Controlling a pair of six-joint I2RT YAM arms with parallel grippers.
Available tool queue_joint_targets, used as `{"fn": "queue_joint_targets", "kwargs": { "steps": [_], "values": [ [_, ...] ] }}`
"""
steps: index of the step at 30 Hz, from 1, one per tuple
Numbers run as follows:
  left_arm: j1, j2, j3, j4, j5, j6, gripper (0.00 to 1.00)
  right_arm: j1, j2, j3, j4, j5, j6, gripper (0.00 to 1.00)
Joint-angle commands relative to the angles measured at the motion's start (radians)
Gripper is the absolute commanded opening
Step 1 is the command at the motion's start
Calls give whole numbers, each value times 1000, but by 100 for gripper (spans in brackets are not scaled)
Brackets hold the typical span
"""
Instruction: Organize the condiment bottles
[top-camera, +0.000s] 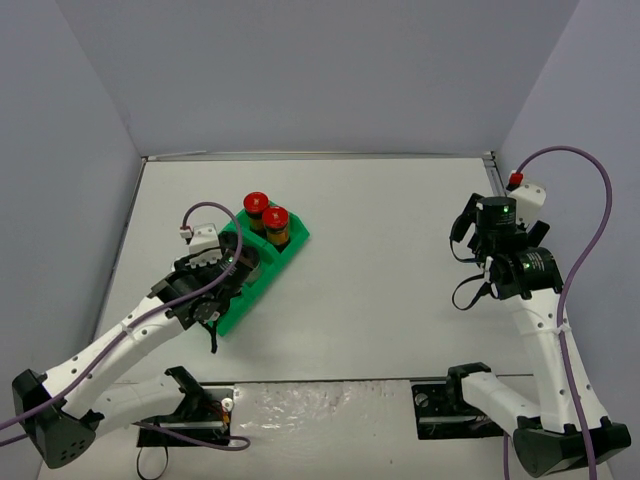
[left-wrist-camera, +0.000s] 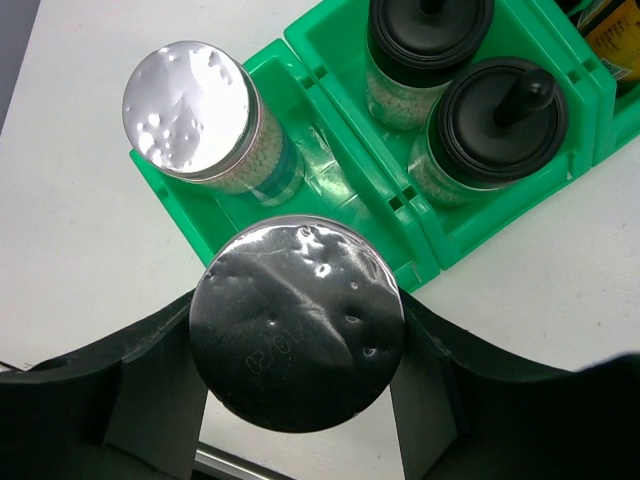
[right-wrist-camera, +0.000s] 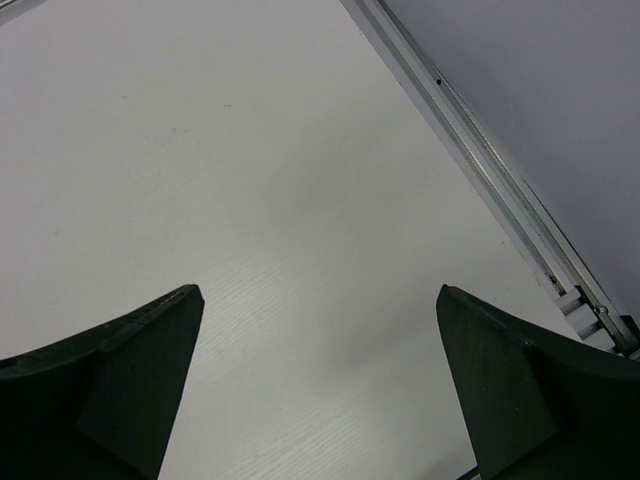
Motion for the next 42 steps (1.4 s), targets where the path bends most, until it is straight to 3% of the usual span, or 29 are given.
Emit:
{"fn": "queue_joint_targets", "kwargs": {
  "steps": [1,21,42],
  "values": [
    [50,-25,-8,97,14,30,0,4,10,0,45,12,-8,100],
    [150,28,-97,278,132,69,0,5,9,0,45,10,-12,100],
    [156,41,-109,237,108,33,3,7,17,2,48,-2,-14,100]
  ]
}}
